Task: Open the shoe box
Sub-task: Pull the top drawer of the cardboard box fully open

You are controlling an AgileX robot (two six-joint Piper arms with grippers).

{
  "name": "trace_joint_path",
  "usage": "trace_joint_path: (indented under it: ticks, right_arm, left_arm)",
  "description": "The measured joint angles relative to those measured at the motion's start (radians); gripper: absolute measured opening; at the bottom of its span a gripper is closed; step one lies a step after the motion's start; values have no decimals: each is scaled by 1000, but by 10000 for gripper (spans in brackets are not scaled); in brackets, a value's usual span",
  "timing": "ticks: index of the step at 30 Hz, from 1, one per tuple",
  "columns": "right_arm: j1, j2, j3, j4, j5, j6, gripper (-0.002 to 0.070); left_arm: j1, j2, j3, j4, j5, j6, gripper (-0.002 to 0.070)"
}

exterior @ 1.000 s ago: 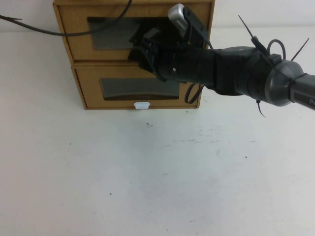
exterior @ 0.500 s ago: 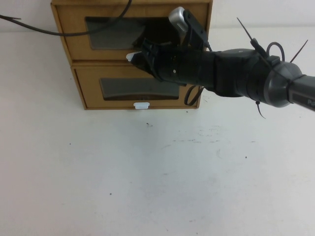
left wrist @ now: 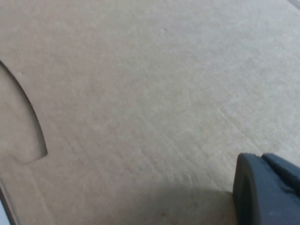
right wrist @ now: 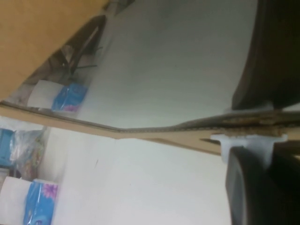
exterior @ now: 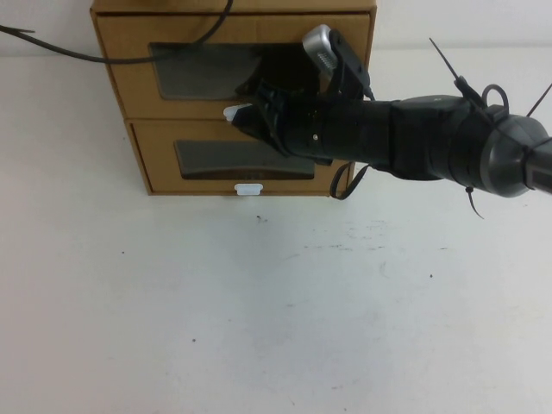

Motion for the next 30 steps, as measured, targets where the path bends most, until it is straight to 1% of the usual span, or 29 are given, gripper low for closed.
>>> trace_joint_path:
  ticks: [13, 30]
  right_arm:
    - [-5, -21, 18, -9, 46, 7, 13]
    - [-5, -148, 235, 4, 143, 13, 10]
  left_arm:
    - [0, -2, 0, 3, 0, 0, -4]
    - [0, -2, 0, 3, 5, 0, -4]
